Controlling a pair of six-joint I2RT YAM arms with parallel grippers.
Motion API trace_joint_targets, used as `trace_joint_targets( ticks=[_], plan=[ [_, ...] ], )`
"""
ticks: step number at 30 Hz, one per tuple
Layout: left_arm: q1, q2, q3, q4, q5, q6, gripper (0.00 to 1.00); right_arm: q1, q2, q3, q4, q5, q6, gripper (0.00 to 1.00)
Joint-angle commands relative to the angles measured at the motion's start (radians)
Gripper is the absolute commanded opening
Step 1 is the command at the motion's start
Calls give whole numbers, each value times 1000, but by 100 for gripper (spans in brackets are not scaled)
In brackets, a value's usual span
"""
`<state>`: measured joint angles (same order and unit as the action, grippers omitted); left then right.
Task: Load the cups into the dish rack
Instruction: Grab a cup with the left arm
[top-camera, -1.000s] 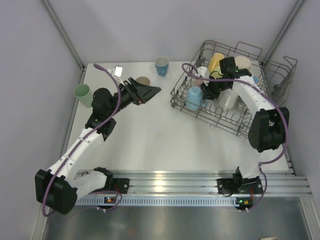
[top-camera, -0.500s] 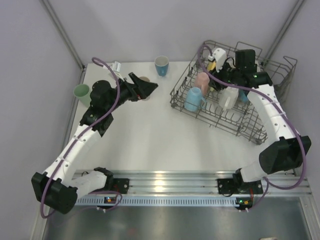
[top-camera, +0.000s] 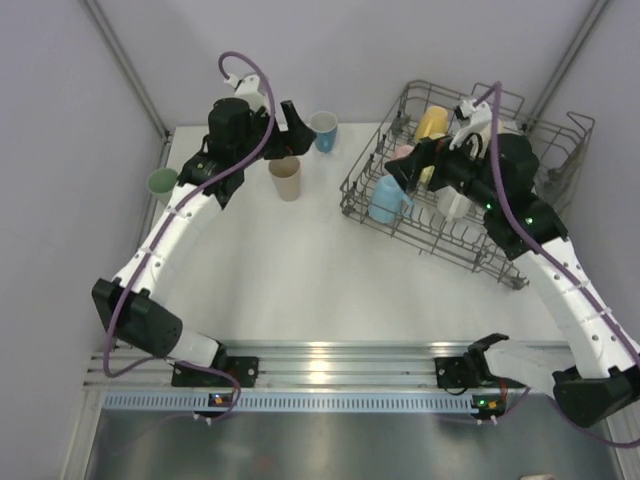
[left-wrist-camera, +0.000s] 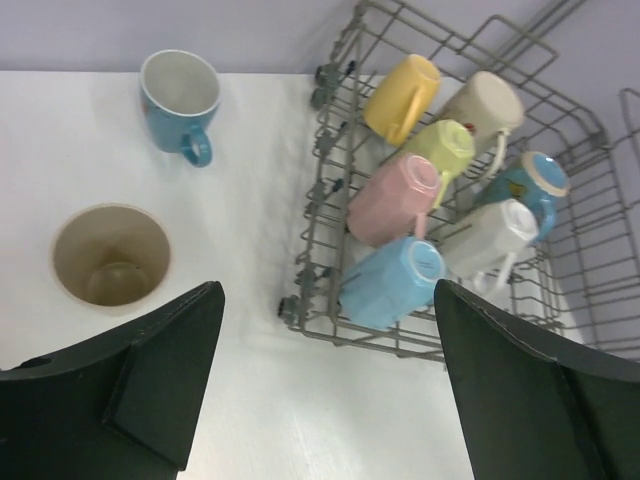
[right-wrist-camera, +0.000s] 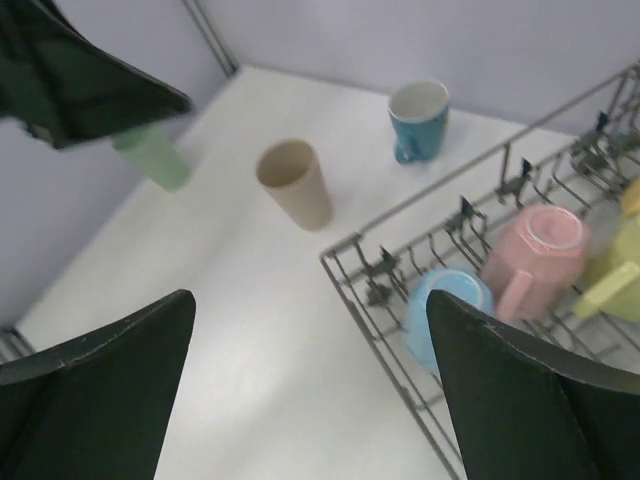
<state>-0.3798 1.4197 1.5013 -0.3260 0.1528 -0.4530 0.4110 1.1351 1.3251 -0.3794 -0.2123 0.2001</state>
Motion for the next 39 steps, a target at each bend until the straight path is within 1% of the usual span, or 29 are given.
trace_joint_targets(
  ticks=[1,3,5,8,10,11,12,16,17,22,24,26,28,35,38,39],
  plan=[
    [7,94,103,-61,-102,92,91,11,-102,-102,279,-48,261,99],
    [7,139,163,-61,-116,100,91,3,-185,-208,370,-59,370,99],
    [9,217,203,-61,-124,97,91,-6,-256,-310,530,-114,366,99],
    [13,329,289,-61,-119,85,89,-18,-325,-371,579,-73,375,99],
    [16,384,355,-61,-110,83,87,-18,-345,-382,579,-50,366,99],
    [18,439,376,-61,-110,82,86,-20,-354,-386,576,-42,366,99],
    [19,467,423,-61,-117,82,86,-18,-354,-382,544,-41,351,98],
    [28,605,535,-62,-130,85,84,-18,-356,-348,459,-41,292,95],
    [32,657,560,-61,-133,92,83,-18,-363,-345,449,-35,285,95],
    [54,794,697,-58,-136,171,83,-17,-386,-354,427,-30,245,95],
    [67,849,761,-54,-119,159,81,-17,-388,-356,419,-29,228,95],
    [102,872,780,-15,-52,128,79,-17,-387,-357,410,-27,211,95],
    [131,898,780,33,-27,117,79,-17,-379,-356,404,-22,206,95],
    [174,961,780,123,85,106,78,-17,-344,-339,387,-24,188,95],
    [177,937,755,122,88,131,76,-17,-331,-339,384,-22,177,95],
    [177,921,740,117,65,140,76,-15,-328,-337,382,-22,177,95]
  ],
)
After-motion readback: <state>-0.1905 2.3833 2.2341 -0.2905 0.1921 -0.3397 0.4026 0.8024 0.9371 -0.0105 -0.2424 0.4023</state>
